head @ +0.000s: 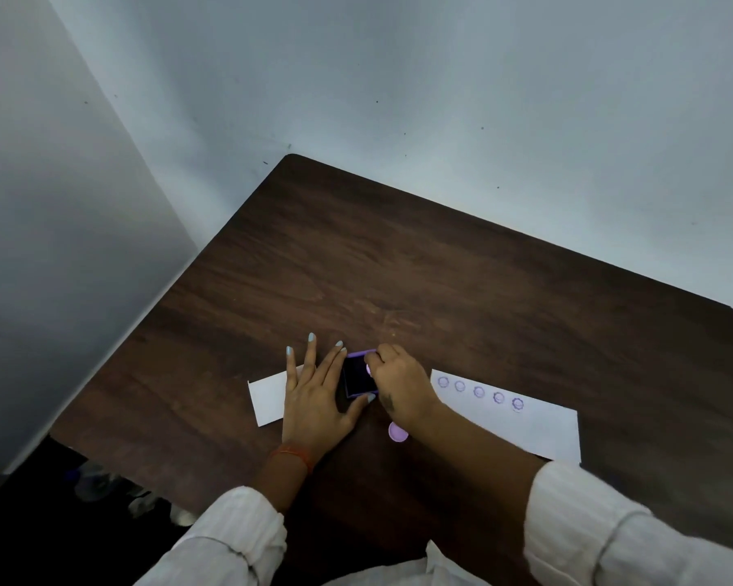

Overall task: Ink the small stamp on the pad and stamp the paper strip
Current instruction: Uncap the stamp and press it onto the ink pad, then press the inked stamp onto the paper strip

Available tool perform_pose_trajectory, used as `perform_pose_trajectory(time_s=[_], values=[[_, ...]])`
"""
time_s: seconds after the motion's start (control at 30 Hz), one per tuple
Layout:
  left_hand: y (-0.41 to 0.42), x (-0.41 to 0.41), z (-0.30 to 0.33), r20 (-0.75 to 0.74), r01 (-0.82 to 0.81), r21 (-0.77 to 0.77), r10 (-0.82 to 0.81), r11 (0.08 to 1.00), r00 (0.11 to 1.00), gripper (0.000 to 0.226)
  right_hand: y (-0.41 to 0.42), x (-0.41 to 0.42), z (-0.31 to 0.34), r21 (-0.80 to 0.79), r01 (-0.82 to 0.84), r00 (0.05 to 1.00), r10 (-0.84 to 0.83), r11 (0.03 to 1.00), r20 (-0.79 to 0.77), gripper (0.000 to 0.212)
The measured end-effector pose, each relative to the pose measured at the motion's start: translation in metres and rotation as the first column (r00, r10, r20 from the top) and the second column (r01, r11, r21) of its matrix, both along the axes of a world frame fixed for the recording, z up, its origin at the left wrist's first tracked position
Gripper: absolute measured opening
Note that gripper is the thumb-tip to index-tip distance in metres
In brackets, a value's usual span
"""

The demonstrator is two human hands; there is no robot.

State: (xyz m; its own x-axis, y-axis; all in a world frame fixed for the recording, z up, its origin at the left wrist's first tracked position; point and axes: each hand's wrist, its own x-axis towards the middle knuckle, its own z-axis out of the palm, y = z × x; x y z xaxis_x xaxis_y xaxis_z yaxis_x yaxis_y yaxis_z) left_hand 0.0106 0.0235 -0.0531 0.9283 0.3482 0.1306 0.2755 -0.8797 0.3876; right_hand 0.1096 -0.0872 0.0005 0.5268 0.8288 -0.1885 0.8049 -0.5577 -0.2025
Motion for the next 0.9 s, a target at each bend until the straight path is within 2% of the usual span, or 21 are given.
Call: perform_pose_trajectory(time_s=[0.1, 0.17, 0.2, 0.23, 0.27, 0.33, 0.37, 0.43, 0.53, 0.6, 0.7, 0.9], values=[[-0.001, -0.001, 0.003, 0.012, 0.011, 0.007, -0.011, 1.0, 1.0, 0.074, -0.001, 0.005, 0.002, 0.135, 0.133, 0.989, -0.123, 0.982, -0.082, 0.026], [-0.001, 0.0, 0.005, 0.018, 0.016, 0.017, -0.016, 1.0, 1.0, 0.073, -0.005, 0.014, 0.007, 0.264, 0.277, 0.944, -0.21, 0.924, -0.254, 0.017], [-0.001, -0.001, 0.005, 0.009, 0.014, 0.023, -0.015, 1.0, 1.0, 0.074, -0.008, 0.016, 0.01, 0.311, 0.402, 0.881, -0.271, 0.861, -0.388, 0.014], [-0.002, -0.001, 0.006, -0.001, 0.013, 0.029, -0.013, 1.0, 1.0, 0.074, -0.012, 0.016, 0.012, 0.336, 0.565, 0.763, -0.322, 0.754, -0.561, 0.013], [-0.002, -0.001, 0.006, -0.011, 0.013, 0.032, -0.013, 0.999, 1.0, 0.075, -0.018, 0.014, 0.013, 0.318, 0.725, 0.594, -0.321, 0.611, -0.737, 0.015], [-0.002, -0.001, 0.006, -0.028, 0.016, 0.036, -0.015, 0.999, 1.0, 0.076, -0.033, 0.008, 0.017, 0.173, 0.908, 0.258, -0.186, 0.381, -0.948, 0.02], [-0.002, -0.001, 0.006, -0.033, 0.016, 0.033, -0.015, 0.999, 0.999, 0.078, -0.042, 0.005, 0.019, 0.088, 0.943, 0.13, -0.111, 0.32, -0.985, 0.02], [-0.001, -0.002, 0.007, -0.044, 0.019, 0.023, -0.018, 1.0, 0.999, 0.081, -0.062, 0.0, 0.024, -0.047, 0.97, -0.058, 0.042, 0.24, -0.997, 0.017], [0.001, -0.004, 0.007, -0.054, 0.006, 0.018, -0.005, 1.0, 0.999, 0.087, -0.091, -0.007, 0.035, -0.207, 0.968, -0.233, 0.207, 0.141, -0.95, 0.018], [0.0, -0.003, 0.008, -0.054, 0.001, 0.018, 0.0, 1.0, 0.999, 0.088, -0.111, -0.013, 0.041, -0.258, 0.963, -0.269, 0.295, 0.075, -0.917, 0.015], [-0.007, 0.0, 0.012, -0.031, -0.006, 0.027, 0.007, 1.0, 1.0, 0.088, -0.136, -0.02, 0.047, -0.275, 0.961, -0.246, 0.397, -0.019, -0.884, 0.014], [-0.047, 0.022, 0.028, 0.056, 0.167, 0.006, -0.167, 0.986, 0.984, 0.086, -0.181, -0.029, 0.041, -0.298, 0.938, -0.183, 0.474, -0.179, -0.861, 0.019]])
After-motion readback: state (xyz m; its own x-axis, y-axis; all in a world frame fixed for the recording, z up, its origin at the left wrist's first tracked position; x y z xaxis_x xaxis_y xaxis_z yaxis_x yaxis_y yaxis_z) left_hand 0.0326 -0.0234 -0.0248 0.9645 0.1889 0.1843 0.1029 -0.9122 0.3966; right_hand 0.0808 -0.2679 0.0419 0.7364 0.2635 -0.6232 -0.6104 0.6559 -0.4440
